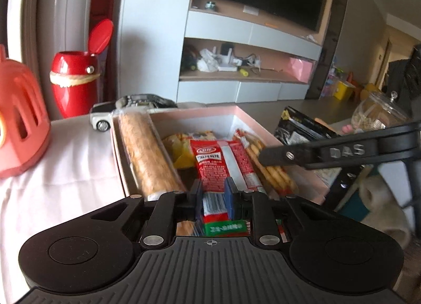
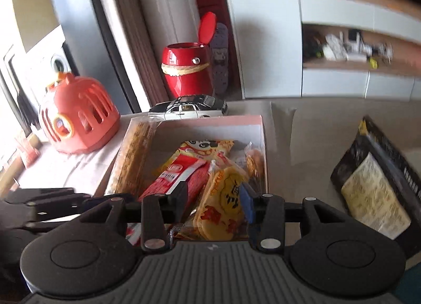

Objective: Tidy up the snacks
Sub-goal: 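Lower both snacks into the pink box and open both tools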

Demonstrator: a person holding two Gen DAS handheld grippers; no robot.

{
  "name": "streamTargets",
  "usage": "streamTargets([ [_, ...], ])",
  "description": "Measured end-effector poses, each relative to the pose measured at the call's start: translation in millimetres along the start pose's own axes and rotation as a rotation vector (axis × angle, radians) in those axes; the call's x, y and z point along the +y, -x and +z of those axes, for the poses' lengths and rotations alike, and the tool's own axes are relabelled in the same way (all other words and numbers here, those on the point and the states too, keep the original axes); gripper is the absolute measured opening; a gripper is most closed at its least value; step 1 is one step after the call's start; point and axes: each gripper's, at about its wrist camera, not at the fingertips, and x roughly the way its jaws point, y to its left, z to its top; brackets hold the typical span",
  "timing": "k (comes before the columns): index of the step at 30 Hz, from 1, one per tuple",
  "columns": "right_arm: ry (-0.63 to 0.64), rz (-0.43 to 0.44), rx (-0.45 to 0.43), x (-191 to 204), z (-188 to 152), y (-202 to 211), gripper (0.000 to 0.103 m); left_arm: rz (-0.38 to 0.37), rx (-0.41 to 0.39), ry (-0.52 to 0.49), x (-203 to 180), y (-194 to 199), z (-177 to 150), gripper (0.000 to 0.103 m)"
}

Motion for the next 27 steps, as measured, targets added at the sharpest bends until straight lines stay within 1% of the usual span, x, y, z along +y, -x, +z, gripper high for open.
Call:
streamTargets([
  [2, -0.054, 0.029, 0.014, -8, 0, 0, 0.043, 0.029, -0.023, -0.006, 3, -5, 4, 0.023],
  [4, -0.065, 0.046, 0.023, -10, -3, -1, 0.043, 0.037, -0.039, 0.001, 6, -4, 6, 0.023],
  [8, -0.043, 0.027, 0.046, -4, -7, -13, 0.043, 0.003, -0.042, 0.089, 17, 9, 9, 0.023],
  [10, -0.032, 0.026, 0.040, -1, -8, -19, 0.043, -0.027, -0.021, 0.098, 16, 21, 7, 0.023],
  [13, -0.022, 0.023, 0.018, 1, -5, -24, 0.043, -0.087, 0.046, 0.065, 9, 32, -1, 0.023],
  [14, -0.022, 0.021, 0.011, 0, -3, -26, 0.043, -0.097, 0.065, 0.050, 5, 32, -4, 0.023],
  [16, -0.024, 0.003, 0.005, -2, 2, -29, 0.043, -0.093, 0.091, 0.018, -2, 26, -7, 0.023],
  [18, -0.035, -0.012, 0.018, -4, 6, -29, 0.043, -0.075, 0.084, 0.013, -3, 16, -5, 0.023],
  [22, 0.007, 0.006, -0.009, 2, 2, -9, 0.043, -0.074, 0.086, 0.081, 6, -7, 2, 0.023],
  [24, 0.024, 0.015, -0.004, 3, -1, -4, 0.043, -0.081, 0.067, 0.102, 8, -6, 2, 0.023],
  [27, 0.012, 0.060, 0.052, 2, -7, -9, 0.043, -0.086, 0.027, 0.134, 11, 15, -6, 0.023],
])
